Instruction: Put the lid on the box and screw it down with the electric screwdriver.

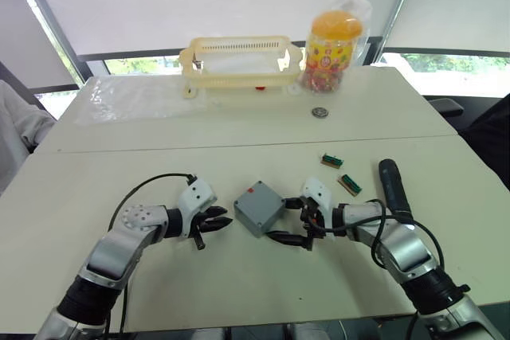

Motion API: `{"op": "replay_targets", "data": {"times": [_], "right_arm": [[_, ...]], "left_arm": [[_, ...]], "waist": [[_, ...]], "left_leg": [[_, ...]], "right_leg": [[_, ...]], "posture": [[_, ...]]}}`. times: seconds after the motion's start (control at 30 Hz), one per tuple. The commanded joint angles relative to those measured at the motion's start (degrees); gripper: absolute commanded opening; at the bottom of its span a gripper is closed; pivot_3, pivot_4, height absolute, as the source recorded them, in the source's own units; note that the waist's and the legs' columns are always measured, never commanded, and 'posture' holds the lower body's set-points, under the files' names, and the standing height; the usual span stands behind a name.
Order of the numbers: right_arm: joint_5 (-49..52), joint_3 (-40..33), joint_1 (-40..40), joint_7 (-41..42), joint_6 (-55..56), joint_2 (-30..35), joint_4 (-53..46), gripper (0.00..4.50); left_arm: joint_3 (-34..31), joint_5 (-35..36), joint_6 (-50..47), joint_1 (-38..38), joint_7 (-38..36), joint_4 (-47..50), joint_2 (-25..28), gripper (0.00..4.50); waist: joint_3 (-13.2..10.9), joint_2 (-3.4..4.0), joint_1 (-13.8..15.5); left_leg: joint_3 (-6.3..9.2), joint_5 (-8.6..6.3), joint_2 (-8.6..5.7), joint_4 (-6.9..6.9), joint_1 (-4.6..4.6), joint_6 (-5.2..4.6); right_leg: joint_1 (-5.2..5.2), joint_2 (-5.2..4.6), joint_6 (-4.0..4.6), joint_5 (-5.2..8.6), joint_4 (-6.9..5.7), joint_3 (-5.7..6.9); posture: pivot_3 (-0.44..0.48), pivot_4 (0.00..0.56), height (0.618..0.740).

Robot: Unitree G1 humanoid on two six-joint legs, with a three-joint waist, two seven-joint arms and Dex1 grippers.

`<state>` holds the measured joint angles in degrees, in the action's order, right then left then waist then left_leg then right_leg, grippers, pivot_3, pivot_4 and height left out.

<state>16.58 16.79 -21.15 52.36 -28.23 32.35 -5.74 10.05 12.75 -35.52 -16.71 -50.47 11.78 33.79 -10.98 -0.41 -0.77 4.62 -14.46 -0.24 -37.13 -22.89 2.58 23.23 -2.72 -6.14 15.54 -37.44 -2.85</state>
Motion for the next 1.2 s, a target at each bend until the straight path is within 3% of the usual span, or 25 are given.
{"op": "replay_targets", "data": {"times": [0.03,0.53,1.0,1.2], "right_arm": [[1.18,-0.80,0.23,0.79,-0.15,-1.13,-2.17,4.44],[4.28,-3.94,10.13,-3.84,-9.38,-0.80,-18.37,4.44],[3.39,-4.92,9.17,-4.33,-8.48,0.20,-16.13,4.44],[5.01,-9.77,9.26,-2.89,-9.66,4.66,-17.88,4.44]], "left_arm": [[3.04,-2.40,2.71,-1.67,-0.07,-2.28,-0.24,1.25],[5.56,-5.41,10.85,-7.14,-2.42,-10.09,-3.38,1.25],[5.82,-4.51,8.85,-4.74,-4.74,-7.65,-3.19,1.25],[4.04,-3.18,6.10,-4.73,-4.25,-5.13,-2.88,1.25]], "waist": [[0.01,0.00,0.12],[0.05,0.00,0.04],[0.05,0.00,0.04],[0.04,0.00,0.14]], "left_leg": [[0.00,0.00,-0.01,0.00,0.01,0.00],[0.01,0.00,-0.03,0.02,0.36,0.00],[0.01,0.00,-0.03,0.03,0.37,0.00],[0.01,-0.01,-0.04,0.03,0.37,0.00]], "right_leg": [[-0.02,0.00,0.00,0.00,0.00,0.00],[-0.39,-0.03,0.01,0.01,0.06,0.01],[-0.44,-0.04,0.01,0.01,0.14,0.01],[-0.47,-0.05,0.01,0.01,0.19,0.01]], "posture": [[0.000,0.150,0.740],[0.000,0.150,0.740],[0.000,0.150,0.740],[0.000,0.150,0.740]]}}
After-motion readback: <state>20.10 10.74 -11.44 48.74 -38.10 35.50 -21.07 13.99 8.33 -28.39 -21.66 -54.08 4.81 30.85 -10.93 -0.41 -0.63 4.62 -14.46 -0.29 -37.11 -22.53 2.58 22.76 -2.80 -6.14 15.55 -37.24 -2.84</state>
